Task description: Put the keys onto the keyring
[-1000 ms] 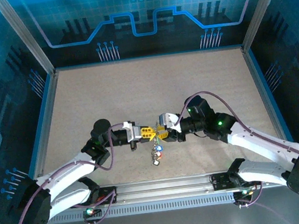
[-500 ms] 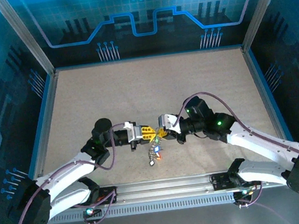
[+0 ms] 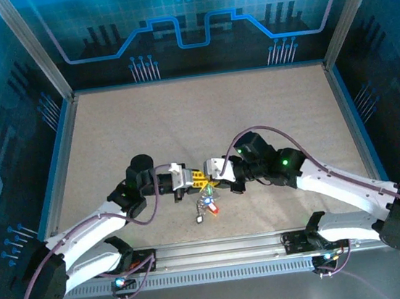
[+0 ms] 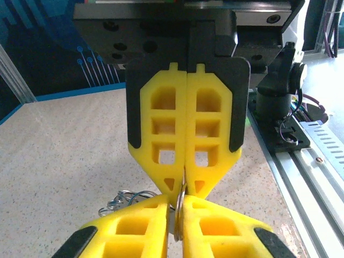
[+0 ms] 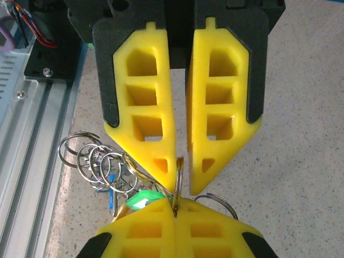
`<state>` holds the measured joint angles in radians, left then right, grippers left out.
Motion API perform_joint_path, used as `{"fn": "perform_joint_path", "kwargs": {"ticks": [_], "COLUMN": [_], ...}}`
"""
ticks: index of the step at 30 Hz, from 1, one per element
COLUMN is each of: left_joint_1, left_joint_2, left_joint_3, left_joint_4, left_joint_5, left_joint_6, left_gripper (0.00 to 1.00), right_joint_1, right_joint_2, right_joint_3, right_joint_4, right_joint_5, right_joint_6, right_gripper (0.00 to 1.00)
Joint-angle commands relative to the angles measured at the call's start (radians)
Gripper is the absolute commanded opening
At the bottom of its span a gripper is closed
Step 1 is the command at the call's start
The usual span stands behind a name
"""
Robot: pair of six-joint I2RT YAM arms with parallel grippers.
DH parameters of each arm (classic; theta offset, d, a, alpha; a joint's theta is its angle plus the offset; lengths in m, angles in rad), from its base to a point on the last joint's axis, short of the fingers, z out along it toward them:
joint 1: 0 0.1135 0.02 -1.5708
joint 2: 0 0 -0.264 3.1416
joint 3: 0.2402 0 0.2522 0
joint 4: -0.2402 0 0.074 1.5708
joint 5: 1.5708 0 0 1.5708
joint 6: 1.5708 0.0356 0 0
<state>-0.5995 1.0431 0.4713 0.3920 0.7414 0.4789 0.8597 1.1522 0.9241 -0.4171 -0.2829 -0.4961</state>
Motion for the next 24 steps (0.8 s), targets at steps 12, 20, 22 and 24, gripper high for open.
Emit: {"fn": "perform_joint_path", "kwargs": {"ticks": [12,20,22,24], "left_joint_1": [-0.001,0.012,0.013,0.013], "left_joint_2": [-0.015,0.008,0.011,0.014], "left_joint_3": [0.005,-0.035,-0.041,-0.046], "left_joint_4": [0.124,0.301,0.332,0.348], "left_joint_5": [0.016,0.059,0.063,0.064], "left_joint_6": [-0.067,-0.147,-0.160,-0.165], "left_gripper": [0.00,0.00,0.00,0.00], "right_joint_1": [-0.014,-0.038,-0.039,-0.040], "right_joint_2": [-0.063,-0.109,-0.109,-0.109], "right_joint_3": [-0.027,-0.096,-0.102,-0.105], "right_joint_4": [0.056,0.112,0.119,0.129], "right_joint_5": [-0.044,-0.072,-0.074,-0.080], "right_joint_6": [0.005,0.045,0.049,0.054], "right_gripper": [0.17,0.18,0.17,0.17]}}
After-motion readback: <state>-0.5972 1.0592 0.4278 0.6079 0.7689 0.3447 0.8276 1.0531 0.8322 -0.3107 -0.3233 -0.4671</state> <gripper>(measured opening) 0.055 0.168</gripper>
